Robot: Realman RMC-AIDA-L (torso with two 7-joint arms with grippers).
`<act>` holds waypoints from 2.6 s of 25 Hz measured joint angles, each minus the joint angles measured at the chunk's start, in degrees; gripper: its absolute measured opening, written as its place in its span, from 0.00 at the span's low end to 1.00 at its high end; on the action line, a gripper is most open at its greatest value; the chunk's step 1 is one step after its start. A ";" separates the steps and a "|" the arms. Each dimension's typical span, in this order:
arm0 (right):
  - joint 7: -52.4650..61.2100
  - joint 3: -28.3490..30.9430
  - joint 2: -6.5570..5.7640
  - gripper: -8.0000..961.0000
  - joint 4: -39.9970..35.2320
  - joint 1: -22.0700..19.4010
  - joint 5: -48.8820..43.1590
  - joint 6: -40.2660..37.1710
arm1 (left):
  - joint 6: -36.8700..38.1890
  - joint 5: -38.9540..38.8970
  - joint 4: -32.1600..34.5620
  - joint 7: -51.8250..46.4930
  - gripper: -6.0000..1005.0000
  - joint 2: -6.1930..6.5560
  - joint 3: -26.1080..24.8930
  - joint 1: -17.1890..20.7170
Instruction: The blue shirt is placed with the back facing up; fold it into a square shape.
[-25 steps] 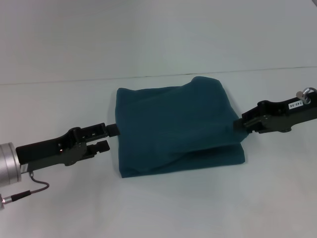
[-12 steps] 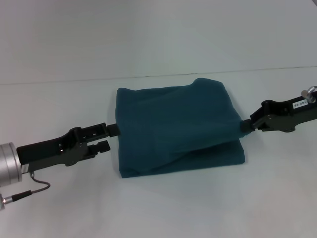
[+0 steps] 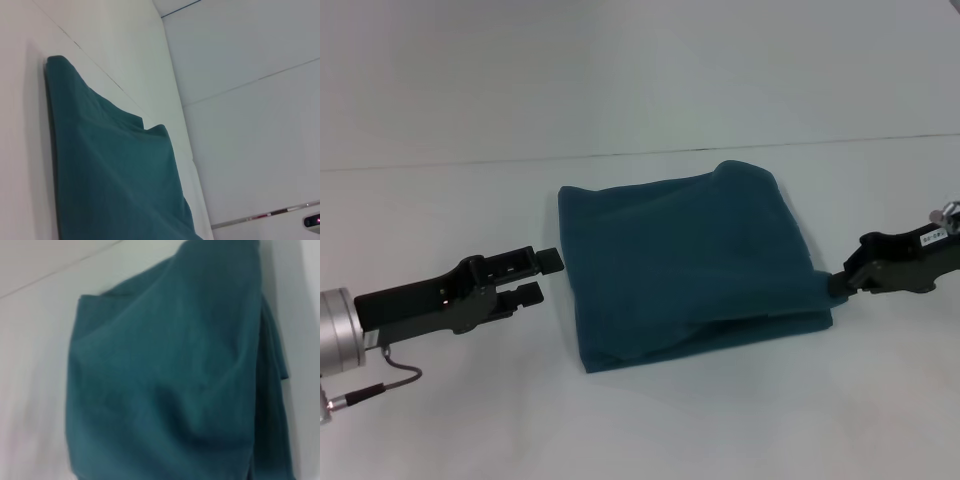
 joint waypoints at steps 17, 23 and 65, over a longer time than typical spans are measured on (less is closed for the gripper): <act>1.13 -2.22 3.02 0.10 3.40 3.56 -8.66 10.18 | -0.29 0.02 -0.67 0.32 0.75 0.00 0.00 0.00; 2.16 -2.39 3.27 0.12 3.30 4.05 -10.44 10.59 | -0.31 0.03 -0.65 0.42 0.75 0.00 0.00 0.08; 2.17 8.73 -8.52 0.50 -4.48 0.90 20.54 -11.66 | 0.78 0.08 -0.83 -0.07 0.75 -0.99 7.32 -3.18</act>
